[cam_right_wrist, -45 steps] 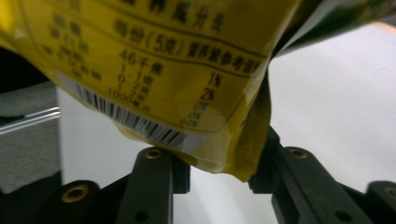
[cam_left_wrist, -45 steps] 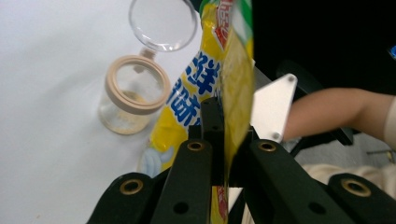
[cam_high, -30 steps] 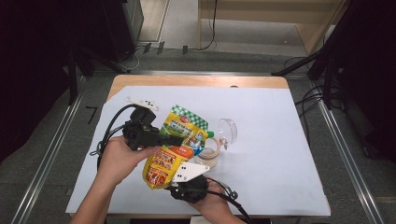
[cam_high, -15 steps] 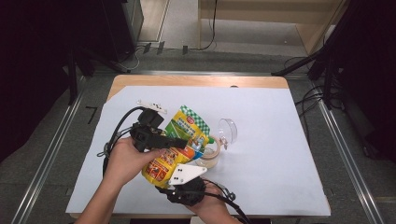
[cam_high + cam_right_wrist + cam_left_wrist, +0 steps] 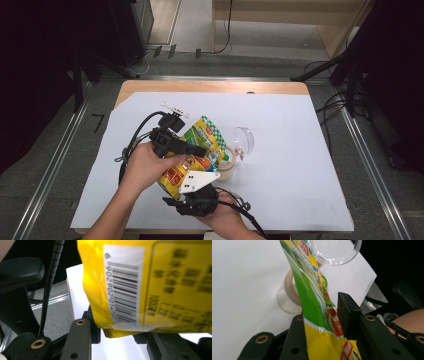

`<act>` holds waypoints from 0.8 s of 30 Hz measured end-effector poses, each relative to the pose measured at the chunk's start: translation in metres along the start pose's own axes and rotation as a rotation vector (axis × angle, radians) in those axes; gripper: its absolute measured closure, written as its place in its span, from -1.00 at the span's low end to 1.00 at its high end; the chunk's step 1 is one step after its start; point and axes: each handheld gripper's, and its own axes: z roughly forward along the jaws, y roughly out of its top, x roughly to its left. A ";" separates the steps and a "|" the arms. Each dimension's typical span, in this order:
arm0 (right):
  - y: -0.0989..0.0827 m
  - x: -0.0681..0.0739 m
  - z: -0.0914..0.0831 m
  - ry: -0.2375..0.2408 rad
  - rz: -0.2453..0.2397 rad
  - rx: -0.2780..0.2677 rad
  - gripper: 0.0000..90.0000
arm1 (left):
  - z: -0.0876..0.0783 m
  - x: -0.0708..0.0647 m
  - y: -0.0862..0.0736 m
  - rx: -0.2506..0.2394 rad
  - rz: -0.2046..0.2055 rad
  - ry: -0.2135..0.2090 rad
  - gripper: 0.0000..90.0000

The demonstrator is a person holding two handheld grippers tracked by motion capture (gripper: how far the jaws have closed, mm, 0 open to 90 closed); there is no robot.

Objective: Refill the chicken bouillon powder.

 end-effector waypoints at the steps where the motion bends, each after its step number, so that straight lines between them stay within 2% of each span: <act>1: 0.001 -0.001 0.000 0.004 0.006 -0.002 0.49 | 0.000 0.000 0.002 0.001 -0.005 0.006 0.62; 8: 0.006 -0.013 0.001 0.025 0.041 -0.016 0.49 | 0.003 0.005 0.016 0.025 -0.032 0.042 0.60; 13: 0.012 -0.011 0.001 0.017 0.026 -0.019 0.46 | 0.004 0.009 0.020 0.027 -0.051 0.024 0.60; 16: 0.013 -0.010 0.001 0.011 0.021 -0.021 0.46 | 0.006 0.010 0.021 0.046 -0.045 0.015 0.60; 24: 0.010 -0.014 0.002 0.006 0.020 -0.021 0.45 | 0.010 0.011 0.022 0.032 -0.036 0.012 0.63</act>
